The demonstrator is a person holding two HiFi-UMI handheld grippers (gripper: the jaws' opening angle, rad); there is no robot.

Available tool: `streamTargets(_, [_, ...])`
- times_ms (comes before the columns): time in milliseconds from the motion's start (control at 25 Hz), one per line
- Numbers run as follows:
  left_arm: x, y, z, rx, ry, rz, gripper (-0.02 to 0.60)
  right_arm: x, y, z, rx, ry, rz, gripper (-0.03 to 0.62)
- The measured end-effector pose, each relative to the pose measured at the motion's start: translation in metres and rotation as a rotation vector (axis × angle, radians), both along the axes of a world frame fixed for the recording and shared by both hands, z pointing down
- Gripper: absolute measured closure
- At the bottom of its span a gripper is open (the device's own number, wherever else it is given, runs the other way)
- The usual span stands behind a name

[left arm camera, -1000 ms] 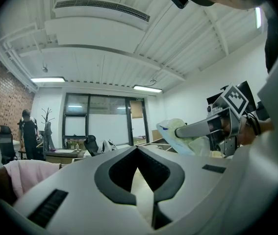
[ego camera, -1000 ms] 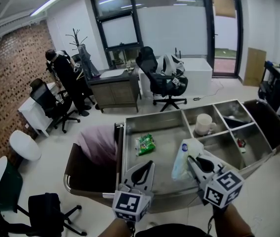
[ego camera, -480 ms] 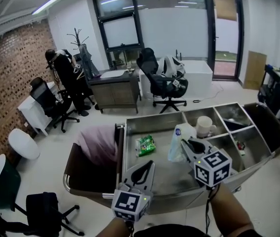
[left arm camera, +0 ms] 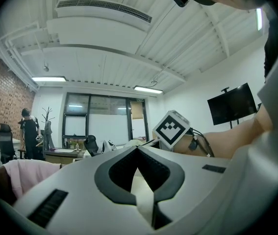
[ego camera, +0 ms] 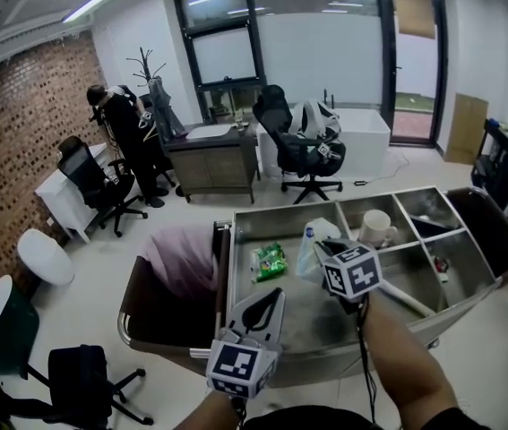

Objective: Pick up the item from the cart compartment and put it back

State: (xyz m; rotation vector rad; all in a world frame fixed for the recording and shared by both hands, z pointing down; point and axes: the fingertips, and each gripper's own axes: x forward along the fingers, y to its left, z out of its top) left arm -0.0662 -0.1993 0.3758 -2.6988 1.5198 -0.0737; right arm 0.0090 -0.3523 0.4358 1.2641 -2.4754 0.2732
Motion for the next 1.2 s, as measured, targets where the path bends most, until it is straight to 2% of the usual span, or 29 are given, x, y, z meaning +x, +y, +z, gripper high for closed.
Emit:
streamTargets(160, [0.000, -0.002, 0.001, -0.008, 0.005, 0.000, 0.581, -0.006, -0.014, 0.021, -0.058, -0.002, 0.008, 0.574])
streamTargets(480, [-0.005, -0.006, 0.001, -0.005, 0.000, 0.000, 0.581, -0.012, -0.024, 0.044, -0.114, 0.042, 0.012, 0.567])
streamTargets(600, [-0.006, -0.010, 0.004, -0.003, -0.002, -0.002, 0.581, -0.011, -0.029, 0.048, -0.115, 0.048, 0.017, 0.439])
streamTargets(640, [-0.006, -0.010, 0.004, -0.004, -0.001, -0.003, 0.581, -0.010, -0.029, 0.048, -0.114, 0.045, 0.021, 0.427])
streamTargets(880, [-0.005, -0.014, 0.003, -0.016, 0.005, 0.002, 0.581, -0.002, -0.029, 0.032, -0.077, 0.003, 0.052, 0.427])
streamTargets(1120, [-0.003, -0.017, 0.006, -0.020, 0.004, 0.007, 0.581, -0.006, -0.021, 0.018, -0.033, 0.007, 0.027, 0.431])
streamTargets(1200, [0.000, -0.016, 0.005, -0.024, 0.005, 0.011, 0.581, -0.004, -0.020, 0.016, -0.022, -0.002, 0.036, 0.460])
